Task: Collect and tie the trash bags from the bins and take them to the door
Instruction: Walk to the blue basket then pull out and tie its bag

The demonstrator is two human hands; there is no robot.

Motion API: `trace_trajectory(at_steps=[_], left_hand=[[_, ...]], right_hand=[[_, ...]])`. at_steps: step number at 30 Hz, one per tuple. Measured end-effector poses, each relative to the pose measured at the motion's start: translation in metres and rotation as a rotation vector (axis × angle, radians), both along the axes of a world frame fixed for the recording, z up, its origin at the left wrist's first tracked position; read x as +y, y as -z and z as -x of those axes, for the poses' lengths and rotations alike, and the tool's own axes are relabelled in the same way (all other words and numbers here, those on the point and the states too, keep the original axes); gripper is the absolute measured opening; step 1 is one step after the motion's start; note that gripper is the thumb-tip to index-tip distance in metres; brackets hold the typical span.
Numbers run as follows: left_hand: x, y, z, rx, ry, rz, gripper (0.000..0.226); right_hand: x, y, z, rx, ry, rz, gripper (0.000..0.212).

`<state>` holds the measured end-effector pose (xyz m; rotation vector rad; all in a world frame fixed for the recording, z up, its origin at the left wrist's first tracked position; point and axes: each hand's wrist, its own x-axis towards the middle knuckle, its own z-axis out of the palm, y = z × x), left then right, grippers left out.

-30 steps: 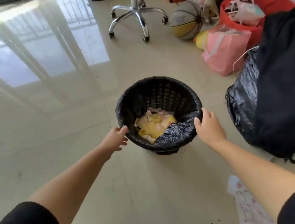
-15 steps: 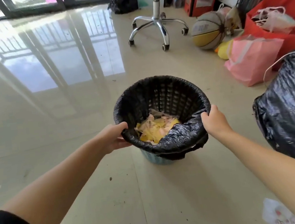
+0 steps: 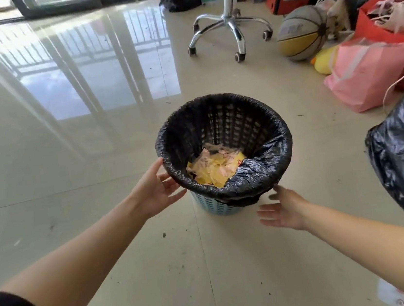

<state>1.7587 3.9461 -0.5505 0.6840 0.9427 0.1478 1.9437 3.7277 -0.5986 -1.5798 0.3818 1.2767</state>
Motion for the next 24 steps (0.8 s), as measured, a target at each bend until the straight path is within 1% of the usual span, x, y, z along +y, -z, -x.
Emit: trace_trajectory(at_steps=[2, 4, 5, 8, 10, 12, 14, 18, 20, 22, 24], left_hand=[[0.0, 0.0, -0.002, -0.025, -0.07, 0.028, 0.041], [-0.002, -0.001, -0.003, -0.02, -0.064, 0.019, 0.039], [-0.003, -0.001, -0.004, -0.014, -0.049, 0.01, 0.038], [-0.005, 0.0, -0.005, -0.017, -0.051, -0.021, 0.035], [-0.003, 0.001, -0.002, -0.048, -0.085, -0.034, 0.03], [0.001, 0.003, 0.001, -0.075, -0.103, -0.033, 0.024], [0.002, 0.004, 0.001, -0.085, -0.093, -0.033, 0.024], [0.001, 0.005, -0.007, -0.082, -0.087, -0.043, 0.026], [0.002, 0.005, -0.01, -0.088, -0.093, -0.057, 0.024], [0.004, 0.007, -0.011, -0.103, -0.089, -0.053, 0.024], [0.004, 0.01, -0.01, -0.134, -0.086, -0.032, 0.029]], right_hand=[[0.009, 0.004, 0.017, 0.061, -0.065, -0.05, 0.032], [0.018, 0.005, 0.031, 0.032, -0.097, -0.091, 0.027], [0.022, 0.007, 0.034, -0.002, -0.082, -0.106, 0.024], [0.024, 0.013, 0.029, -0.066, 0.068, -0.143, 0.015], [0.018, 0.012, 0.022, -0.079, 0.058, -0.109, 0.012], [0.008, 0.002, 0.022, -0.016, -0.075, -0.082, 0.015], [-0.002, -0.012, 0.026, 0.067, -0.198, -0.107, 0.018], [-0.022, -0.045, 0.024, 0.174, -0.265, -0.3, 0.019], [-0.03, -0.061, 0.018, 0.182, -0.279, -0.406, 0.012], [-0.039, -0.073, 0.011, 0.145, -0.272, -0.501, 0.024], [-0.046, -0.08, 0.003, 0.066, -0.275, -0.53, 0.031]])
